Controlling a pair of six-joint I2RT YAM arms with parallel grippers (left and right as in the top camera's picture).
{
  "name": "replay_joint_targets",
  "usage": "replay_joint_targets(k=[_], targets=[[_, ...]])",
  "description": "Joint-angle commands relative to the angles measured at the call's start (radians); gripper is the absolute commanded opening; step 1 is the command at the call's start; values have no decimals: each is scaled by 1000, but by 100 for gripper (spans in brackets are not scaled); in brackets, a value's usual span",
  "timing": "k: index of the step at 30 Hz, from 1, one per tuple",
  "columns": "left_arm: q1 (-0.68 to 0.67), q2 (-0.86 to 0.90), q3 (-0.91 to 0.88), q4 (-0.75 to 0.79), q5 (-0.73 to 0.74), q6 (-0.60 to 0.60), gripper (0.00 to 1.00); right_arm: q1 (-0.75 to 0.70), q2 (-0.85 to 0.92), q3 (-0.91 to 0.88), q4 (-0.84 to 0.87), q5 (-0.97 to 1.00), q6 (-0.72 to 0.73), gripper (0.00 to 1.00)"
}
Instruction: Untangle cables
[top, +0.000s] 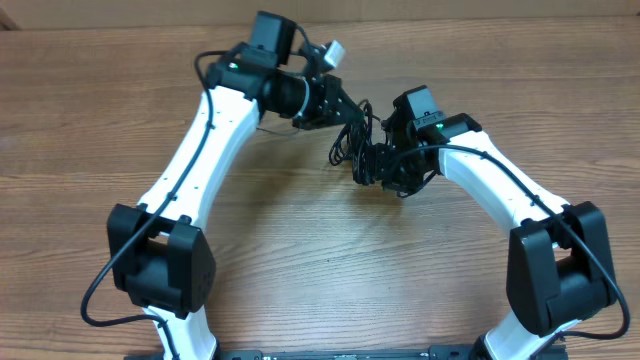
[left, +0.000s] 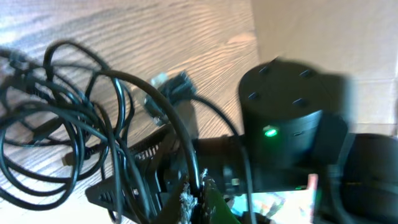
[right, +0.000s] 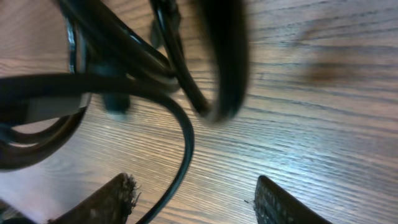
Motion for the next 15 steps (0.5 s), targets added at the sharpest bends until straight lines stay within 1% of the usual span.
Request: replay_joint_targets(k=[1,2,3,4,7,11,15], targets=[[74,-65,48,-11,29,23,4,14,0,-5,-2,99,1,39],[85,-70,48,-27,-16,20,4,14,0,-5,-2,100,3,30],[101,-76,48,-66,-109,-3,4,14,0,-5,-2,99,8,15],[109,-76,48,-93,-168,-15,4,14,0,-5,-2,99,20,4],[124,-75,48,-206,-359,-23,4,14,-1,-3,6,64,34,4],[119,-74,48,-285,-505,-23,4,13,-1,20,2,14,34,4],[92,-72,39,-335,-639,-23,4,13,-13,137,-69,2,18,4]])
